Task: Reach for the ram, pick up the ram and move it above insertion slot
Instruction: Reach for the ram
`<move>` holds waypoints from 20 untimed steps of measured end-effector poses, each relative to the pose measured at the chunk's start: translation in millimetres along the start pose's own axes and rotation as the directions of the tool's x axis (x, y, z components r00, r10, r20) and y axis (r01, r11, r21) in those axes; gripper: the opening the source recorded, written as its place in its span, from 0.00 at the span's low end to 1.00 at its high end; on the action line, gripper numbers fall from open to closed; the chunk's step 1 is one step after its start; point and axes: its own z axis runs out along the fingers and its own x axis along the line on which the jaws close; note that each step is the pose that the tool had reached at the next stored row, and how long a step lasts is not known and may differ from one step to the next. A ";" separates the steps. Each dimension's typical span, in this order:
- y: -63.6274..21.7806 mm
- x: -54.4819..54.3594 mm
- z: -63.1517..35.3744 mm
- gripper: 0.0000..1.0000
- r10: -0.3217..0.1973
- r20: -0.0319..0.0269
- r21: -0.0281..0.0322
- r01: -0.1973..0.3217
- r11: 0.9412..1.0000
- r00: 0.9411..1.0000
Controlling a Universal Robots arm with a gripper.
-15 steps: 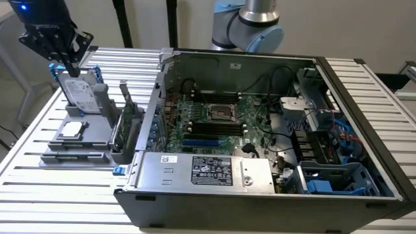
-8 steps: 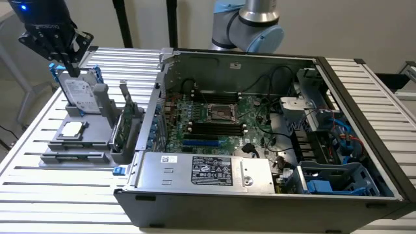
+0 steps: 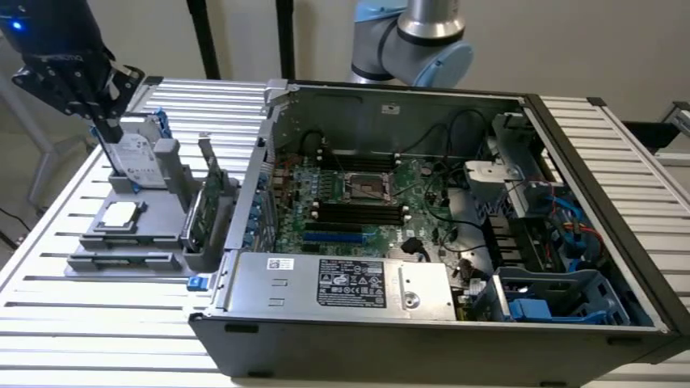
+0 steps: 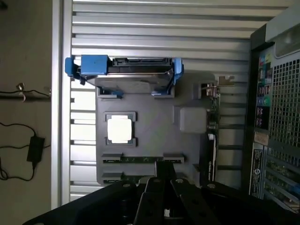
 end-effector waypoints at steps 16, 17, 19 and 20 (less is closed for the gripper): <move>-47.7 10.3 -0.9 0.11 -0.001 0.000 0.000 0.001 1.000 1.000; -47.7 10.3 -0.9 0.11 -0.001 0.000 0.000 0.001 1.000 1.000; -47.8 10.4 -1.1 0.11 -0.004 0.000 0.000 0.004 1.000 1.000; -47.8 10.7 -1.0 0.11 -0.012 0.000 -0.001 0.012 1.000 1.000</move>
